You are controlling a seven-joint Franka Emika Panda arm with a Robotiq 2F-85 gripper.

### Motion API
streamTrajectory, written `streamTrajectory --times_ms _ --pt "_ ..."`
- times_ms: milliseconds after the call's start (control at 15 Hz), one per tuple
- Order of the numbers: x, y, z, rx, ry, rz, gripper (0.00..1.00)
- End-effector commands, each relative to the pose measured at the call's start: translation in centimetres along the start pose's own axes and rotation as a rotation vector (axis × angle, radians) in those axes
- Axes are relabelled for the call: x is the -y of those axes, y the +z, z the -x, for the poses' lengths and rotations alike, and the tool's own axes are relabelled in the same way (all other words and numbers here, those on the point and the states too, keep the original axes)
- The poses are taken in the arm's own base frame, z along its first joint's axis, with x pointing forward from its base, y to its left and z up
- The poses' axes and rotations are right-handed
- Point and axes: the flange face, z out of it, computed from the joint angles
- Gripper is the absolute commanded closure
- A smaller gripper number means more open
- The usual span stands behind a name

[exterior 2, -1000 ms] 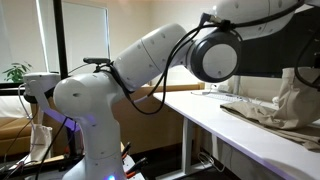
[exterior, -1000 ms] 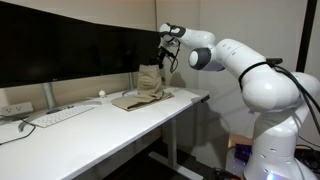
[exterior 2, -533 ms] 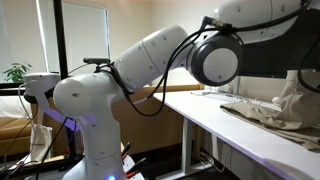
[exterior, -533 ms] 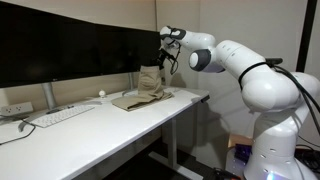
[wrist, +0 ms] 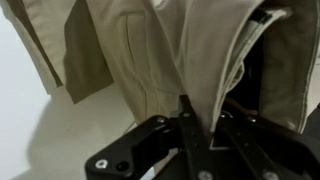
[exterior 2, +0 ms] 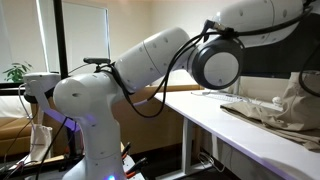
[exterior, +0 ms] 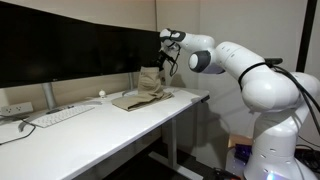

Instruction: Fold the trousers on the table

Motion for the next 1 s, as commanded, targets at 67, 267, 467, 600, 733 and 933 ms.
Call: streamTrajectory --times_ms 67,267,467,600,733,933 --pt "-0.3 -0.2 -0.1 -0.004 0.000 -0.025 0.52" --pt "-0.3 -0.1 0.1 0.016 -0.026 -0.033 0.33" --pt "-0.6 0.0 0.5 0.044 -0.072 -0.014 0.13" --pt "-0.8 0.2 0.8 0.075 -0.090 0.024 0.02" --pt "-1.3 0.4 1.2 0.106 -0.095 0.084 0.00" --pt "-2.2 0.5 1.1 0.105 -0.071 0.203 0.00"
